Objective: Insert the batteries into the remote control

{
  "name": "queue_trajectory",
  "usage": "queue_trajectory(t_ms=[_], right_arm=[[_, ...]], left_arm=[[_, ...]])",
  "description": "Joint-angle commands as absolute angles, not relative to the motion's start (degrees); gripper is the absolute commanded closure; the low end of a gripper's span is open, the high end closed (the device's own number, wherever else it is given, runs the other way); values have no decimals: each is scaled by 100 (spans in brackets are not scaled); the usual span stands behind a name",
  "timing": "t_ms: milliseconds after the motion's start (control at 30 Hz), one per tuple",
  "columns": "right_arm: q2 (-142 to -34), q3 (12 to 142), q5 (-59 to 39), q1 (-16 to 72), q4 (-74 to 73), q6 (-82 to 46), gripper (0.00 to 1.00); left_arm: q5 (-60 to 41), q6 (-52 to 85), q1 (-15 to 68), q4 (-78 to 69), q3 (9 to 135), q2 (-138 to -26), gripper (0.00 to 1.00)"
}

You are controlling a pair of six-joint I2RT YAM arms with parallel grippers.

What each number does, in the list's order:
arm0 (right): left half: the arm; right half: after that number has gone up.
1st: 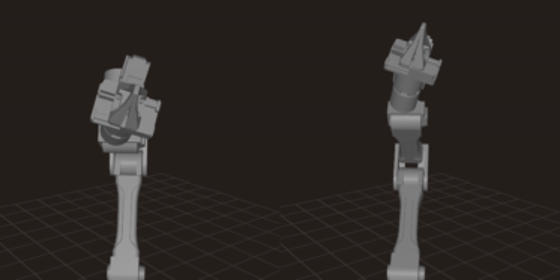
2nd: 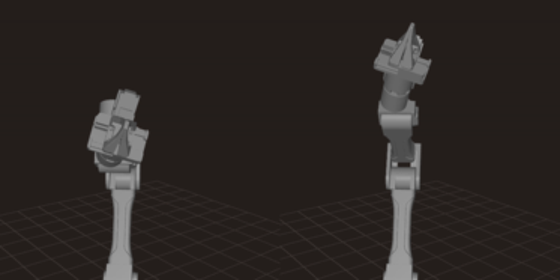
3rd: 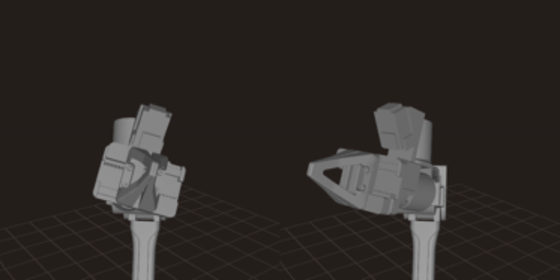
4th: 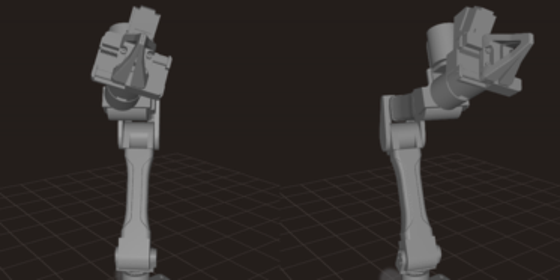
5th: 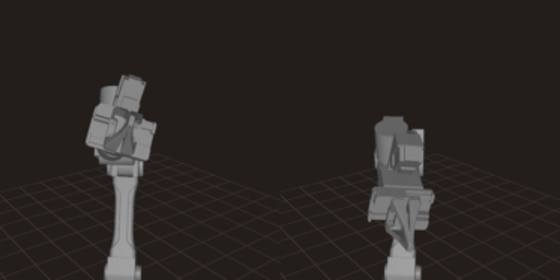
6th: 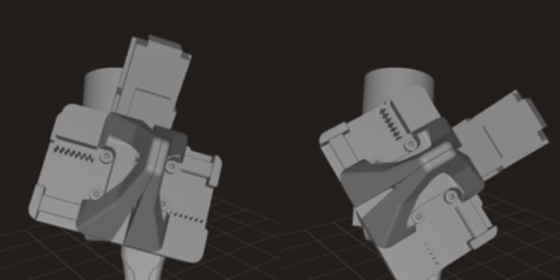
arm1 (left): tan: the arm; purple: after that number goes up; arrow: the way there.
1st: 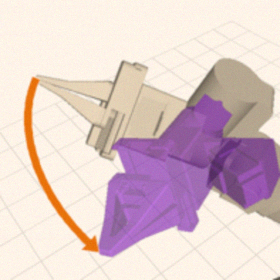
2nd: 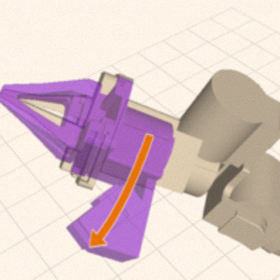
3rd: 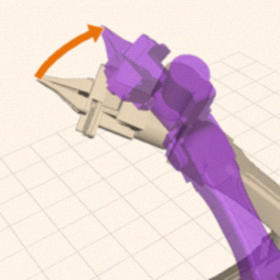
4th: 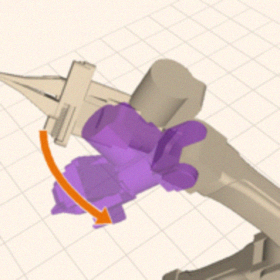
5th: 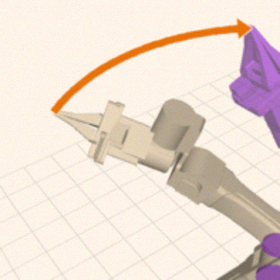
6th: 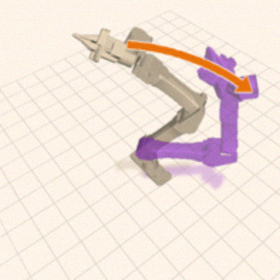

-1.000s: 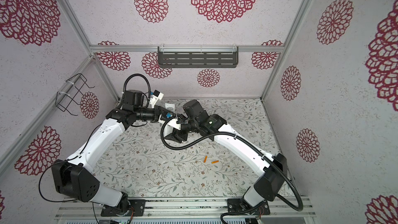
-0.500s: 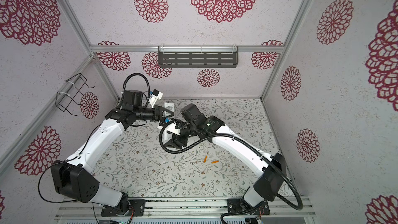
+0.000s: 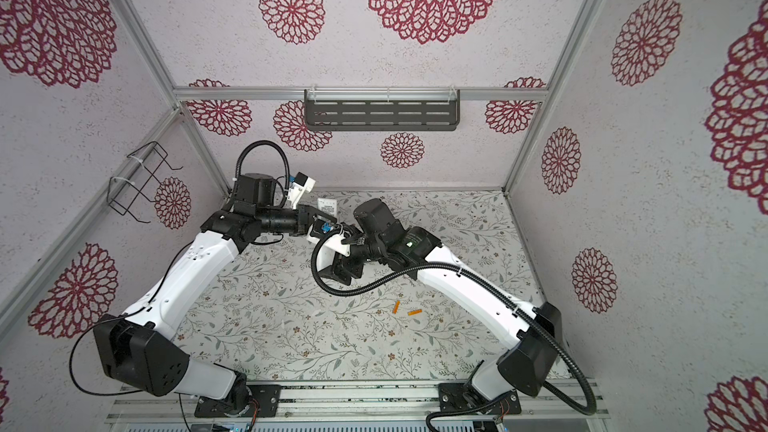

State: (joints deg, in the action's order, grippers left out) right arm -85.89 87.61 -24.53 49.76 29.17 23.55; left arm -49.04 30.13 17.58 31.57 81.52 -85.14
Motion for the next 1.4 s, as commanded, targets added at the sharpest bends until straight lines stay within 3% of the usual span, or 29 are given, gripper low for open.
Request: queue_trajectory(t_ms=[0,567,1367], right_arm=[[-8473,8790,-2152,4961,2740,2420,12],[-8625,8780,-2622,4983,3154,2540,13],[-9070,9290,-3032,5059,4180,2842,40]], left_arm=[[-5256,3052,1905,3031,8078,-8262,100],[-5248,3125,1943,2873,8068,-8234,100],[-4679,2636,1953,3213,8297,-8228,100]])
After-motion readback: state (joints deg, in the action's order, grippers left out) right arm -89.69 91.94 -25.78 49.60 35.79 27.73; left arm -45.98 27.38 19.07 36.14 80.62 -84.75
